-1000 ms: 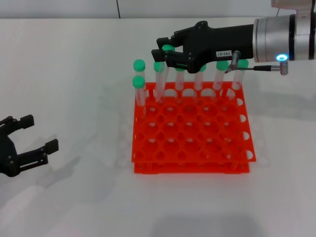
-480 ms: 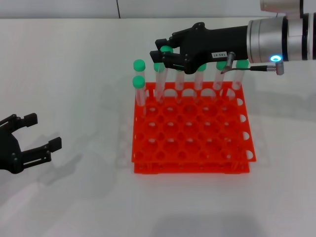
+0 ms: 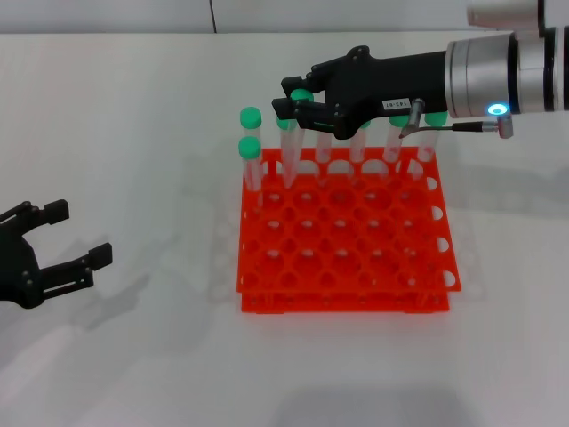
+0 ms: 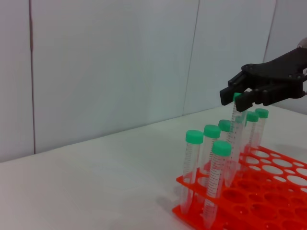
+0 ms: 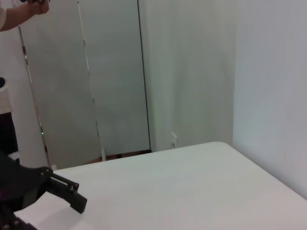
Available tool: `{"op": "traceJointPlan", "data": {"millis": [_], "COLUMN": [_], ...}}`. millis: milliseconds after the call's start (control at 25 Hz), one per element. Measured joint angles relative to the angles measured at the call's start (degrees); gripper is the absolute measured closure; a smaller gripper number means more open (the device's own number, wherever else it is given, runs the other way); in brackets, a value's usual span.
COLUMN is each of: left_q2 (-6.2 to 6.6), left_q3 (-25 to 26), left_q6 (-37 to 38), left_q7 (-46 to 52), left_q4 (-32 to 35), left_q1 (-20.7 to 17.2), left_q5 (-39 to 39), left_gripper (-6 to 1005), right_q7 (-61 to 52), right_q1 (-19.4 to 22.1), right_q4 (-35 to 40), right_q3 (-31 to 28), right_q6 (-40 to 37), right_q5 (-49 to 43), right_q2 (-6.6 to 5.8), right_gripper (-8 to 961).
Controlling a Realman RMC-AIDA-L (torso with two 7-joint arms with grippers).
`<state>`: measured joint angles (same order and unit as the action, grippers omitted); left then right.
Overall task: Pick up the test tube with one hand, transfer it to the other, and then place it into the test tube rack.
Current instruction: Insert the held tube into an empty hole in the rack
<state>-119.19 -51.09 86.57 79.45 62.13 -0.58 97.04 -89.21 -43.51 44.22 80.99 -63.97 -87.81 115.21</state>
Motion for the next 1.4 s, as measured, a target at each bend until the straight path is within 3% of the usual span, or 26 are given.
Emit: {"op": "traceJointPlan", "data": {"millis": [1400], "left_q2": [0.02], "left_q3": [0.0], "left_q6": [0.0], "left_q7": [-0.4], "left_q4": [-1.8], "left_q1": [1.2], "left_q5": [0.1], "left_gripper": [106], "right_q7": [-0.7], "right_q1": [-2.7], "right_q4": [-1.7], "right_q3": [4.2], "right_q6": [2.7], "right_q5": [-3.5], "right_q2": [0.26], "right_gripper": [598]}}
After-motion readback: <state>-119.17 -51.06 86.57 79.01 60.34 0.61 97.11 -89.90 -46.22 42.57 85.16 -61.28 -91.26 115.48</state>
